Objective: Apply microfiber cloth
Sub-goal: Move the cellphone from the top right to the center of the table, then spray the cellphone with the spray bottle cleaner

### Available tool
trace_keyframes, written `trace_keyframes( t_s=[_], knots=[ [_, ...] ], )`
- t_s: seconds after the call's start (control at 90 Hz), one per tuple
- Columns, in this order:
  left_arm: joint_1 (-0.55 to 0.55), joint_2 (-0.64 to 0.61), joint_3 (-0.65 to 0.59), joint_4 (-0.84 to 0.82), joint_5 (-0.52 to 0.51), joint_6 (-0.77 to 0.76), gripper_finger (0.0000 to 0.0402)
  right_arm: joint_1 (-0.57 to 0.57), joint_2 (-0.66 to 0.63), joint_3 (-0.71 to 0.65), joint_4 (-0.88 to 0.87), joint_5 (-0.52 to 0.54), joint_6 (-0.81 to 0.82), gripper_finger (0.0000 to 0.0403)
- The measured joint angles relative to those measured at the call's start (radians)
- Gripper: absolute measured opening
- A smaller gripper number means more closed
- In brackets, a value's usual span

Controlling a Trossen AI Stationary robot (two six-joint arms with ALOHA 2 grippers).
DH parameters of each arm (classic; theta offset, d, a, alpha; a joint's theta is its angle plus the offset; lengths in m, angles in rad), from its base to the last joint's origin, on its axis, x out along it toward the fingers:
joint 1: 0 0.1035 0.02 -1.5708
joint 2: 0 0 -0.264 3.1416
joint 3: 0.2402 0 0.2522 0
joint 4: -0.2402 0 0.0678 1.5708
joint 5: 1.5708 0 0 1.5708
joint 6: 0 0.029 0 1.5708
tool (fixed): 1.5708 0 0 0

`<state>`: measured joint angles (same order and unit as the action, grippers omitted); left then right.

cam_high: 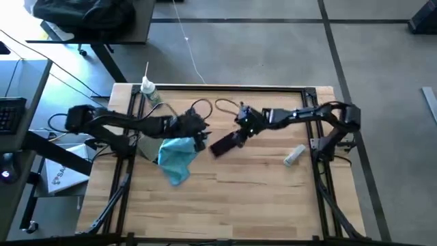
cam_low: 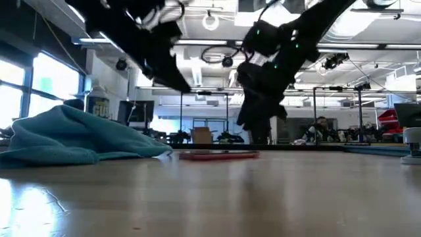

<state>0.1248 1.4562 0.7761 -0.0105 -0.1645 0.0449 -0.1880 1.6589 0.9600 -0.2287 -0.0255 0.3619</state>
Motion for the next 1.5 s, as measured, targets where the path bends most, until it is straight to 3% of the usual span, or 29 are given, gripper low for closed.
trace_keyframes(
  t_s=[0.156,0.211,0.378,0.567,0.678,0.911,1.178,1.5],
  knots=[
    [0.006,0.123,0.000,-0.143,0.282,0.047,0.0114,0.153,-0.015,0.001,0.048,0.008,-0.168,0.0075],
    [-0.029,0.163,0.000,-0.217,0.321,0.053,0.0111,0.205,-0.008,0.000,0.068,0.011,-0.208,0.0073],
    [-0.168,0.240,0.004,-0.247,0.169,0.038,0.0105,0.322,0.015,0.001,0.182,0.064,-0.247,0.0073],
    [-0.253,0.272,-0.002,-0.014,-0.012,0.057,0.0103,0.412,0.059,0.001,0.293,0.086,-0.205,0.0073],
    [-0.249,0.258,-0.001,0.018,0.014,0.063,0.0103,0.462,0.108,0.002,0.331,0.082,-0.207,0.0073],
    [-0.286,0.188,-0.003,-0.275,0.061,0.007,0.0103,0.538,0.221,0.037,0.336,0.094,-0.306,0.0073],
    [-0.334,0.210,-0.002,-0.148,0.062,0.109,0.0103,0.587,0.284,0.236,-0.070,0.155,-0.384,0.0077],
    [-0.329,0.265,0.001,-0.061,0.062,0.216,0.0103,0.566,0.345,0.257,-0.078,0.340,-0.601,0.0101]
  ],
)
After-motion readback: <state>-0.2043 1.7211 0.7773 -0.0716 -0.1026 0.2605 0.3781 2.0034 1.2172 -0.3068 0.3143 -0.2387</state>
